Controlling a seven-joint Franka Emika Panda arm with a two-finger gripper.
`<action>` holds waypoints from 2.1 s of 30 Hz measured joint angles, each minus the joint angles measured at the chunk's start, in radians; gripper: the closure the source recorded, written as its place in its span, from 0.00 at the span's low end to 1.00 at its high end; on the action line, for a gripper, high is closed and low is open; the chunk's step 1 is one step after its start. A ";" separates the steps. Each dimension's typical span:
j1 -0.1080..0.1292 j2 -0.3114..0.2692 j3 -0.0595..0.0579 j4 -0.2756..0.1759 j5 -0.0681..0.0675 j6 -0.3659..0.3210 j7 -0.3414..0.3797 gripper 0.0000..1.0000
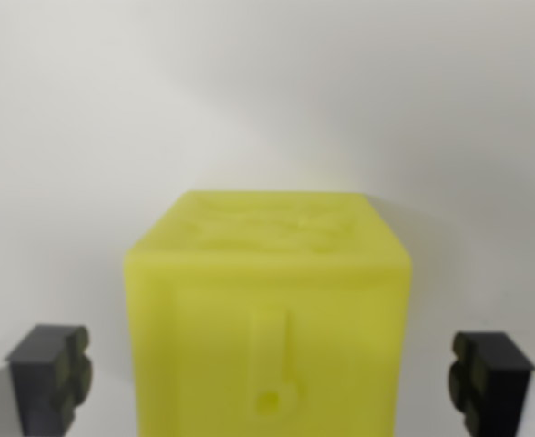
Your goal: Pick yellow cube
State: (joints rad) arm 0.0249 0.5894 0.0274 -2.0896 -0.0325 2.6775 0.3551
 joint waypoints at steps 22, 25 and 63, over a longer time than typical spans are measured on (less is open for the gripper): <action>0.000 0.007 0.000 0.003 -0.004 0.004 -0.003 1.00; 0.000 -0.007 0.000 -0.001 -0.002 -0.007 -0.005 1.00; 0.003 -0.217 0.000 -0.030 0.015 -0.187 -0.017 1.00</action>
State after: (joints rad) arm 0.0275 0.3722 0.0277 -2.1198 -0.0175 2.4902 0.3386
